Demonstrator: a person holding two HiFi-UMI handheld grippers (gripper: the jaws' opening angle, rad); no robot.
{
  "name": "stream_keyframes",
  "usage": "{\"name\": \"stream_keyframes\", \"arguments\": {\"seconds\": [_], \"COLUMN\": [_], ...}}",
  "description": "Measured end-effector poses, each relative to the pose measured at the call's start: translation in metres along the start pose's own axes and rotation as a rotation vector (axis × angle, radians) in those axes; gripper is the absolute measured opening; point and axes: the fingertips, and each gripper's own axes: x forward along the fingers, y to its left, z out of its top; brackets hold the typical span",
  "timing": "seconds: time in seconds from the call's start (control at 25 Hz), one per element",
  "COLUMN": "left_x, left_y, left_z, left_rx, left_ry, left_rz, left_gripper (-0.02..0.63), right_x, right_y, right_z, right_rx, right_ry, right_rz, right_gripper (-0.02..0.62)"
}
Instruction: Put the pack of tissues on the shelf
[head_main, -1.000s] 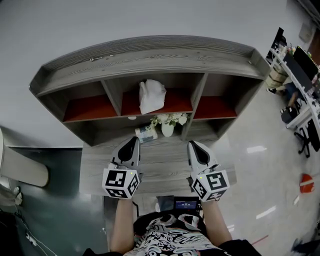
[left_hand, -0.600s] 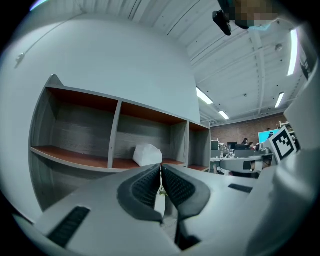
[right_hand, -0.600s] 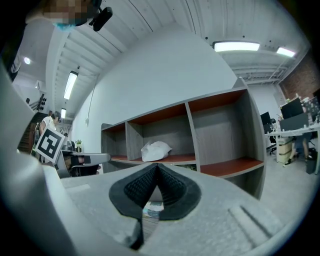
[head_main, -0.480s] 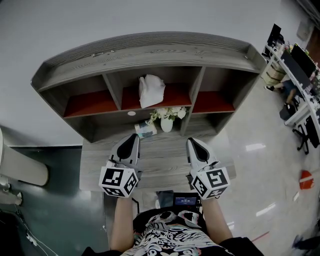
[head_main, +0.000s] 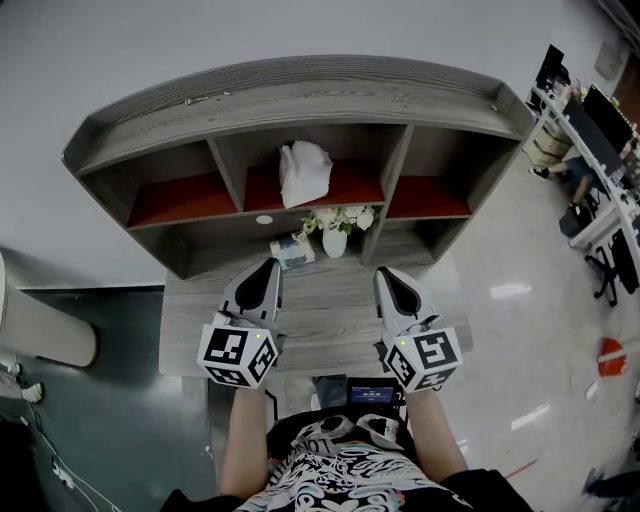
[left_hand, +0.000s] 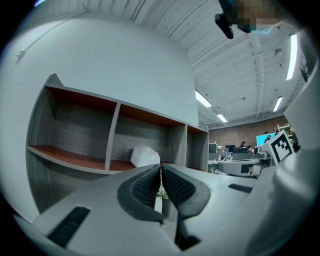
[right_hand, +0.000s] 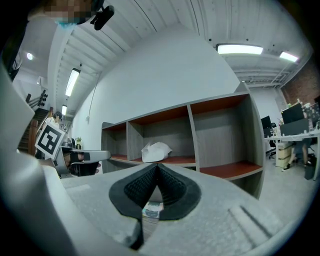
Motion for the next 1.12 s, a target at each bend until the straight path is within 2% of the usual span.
{"name": "stream_keyframes", "arguments": {"seconds": [1.12], "left_x": [0.005], "left_y": [0.009], "left_z": [-0.002], "left_rx": [-0.013], "left_ry": [0.012], "left_rz": [-0.003], "left_gripper": [0.014], "right_x": [0.006], "right_y": [0.0], "right_z": [-0.001], "right_rx": [-0.012], "right_ry": [0.02], "right_rz": [-0.012], "right_gripper": [0.002]}}
